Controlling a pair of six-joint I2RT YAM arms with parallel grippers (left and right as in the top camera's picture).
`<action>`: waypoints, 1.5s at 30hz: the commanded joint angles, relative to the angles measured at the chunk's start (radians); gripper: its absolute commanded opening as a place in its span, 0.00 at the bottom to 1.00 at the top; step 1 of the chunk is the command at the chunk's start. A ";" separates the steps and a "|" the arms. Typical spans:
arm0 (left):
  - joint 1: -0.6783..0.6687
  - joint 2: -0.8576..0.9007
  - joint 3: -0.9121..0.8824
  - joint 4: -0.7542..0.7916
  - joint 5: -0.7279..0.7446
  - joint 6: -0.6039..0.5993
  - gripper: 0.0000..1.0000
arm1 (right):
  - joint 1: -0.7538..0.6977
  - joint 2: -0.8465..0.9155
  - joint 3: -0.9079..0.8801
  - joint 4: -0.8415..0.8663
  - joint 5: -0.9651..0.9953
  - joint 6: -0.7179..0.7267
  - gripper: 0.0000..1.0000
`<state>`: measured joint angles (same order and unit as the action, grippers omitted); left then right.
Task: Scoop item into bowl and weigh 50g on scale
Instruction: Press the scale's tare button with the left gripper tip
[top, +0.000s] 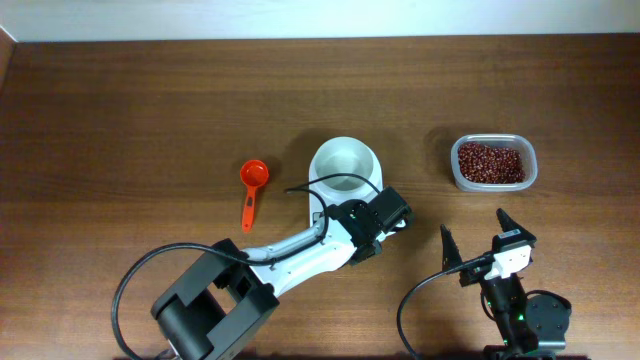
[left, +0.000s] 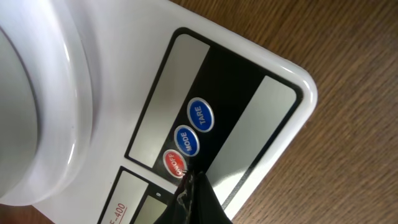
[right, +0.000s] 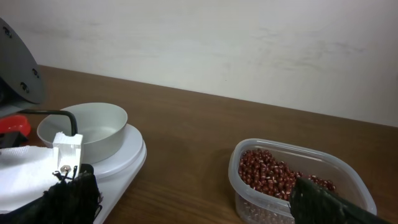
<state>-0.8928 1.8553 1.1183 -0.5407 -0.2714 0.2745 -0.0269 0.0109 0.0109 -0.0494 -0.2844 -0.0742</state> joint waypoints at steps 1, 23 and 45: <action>-0.002 0.026 -0.003 -0.002 -0.014 0.016 0.00 | 0.005 -0.007 -0.005 -0.005 0.005 0.011 0.99; -0.002 0.031 -0.003 0.064 -0.062 0.021 0.00 | 0.005 -0.007 -0.005 -0.005 0.005 0.011 0.99; -0.019 0.049 -0.003 0.014 -0.054 0.038 0.00 | 0.005 -0.007 -0.005 -0.005 0.005 0.011 0.99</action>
<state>-0.9218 1.8683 1.1183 -0.5240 -0.3454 0.2970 -0.0269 0.0109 0.0109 -0.0494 -0.2844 -0.0746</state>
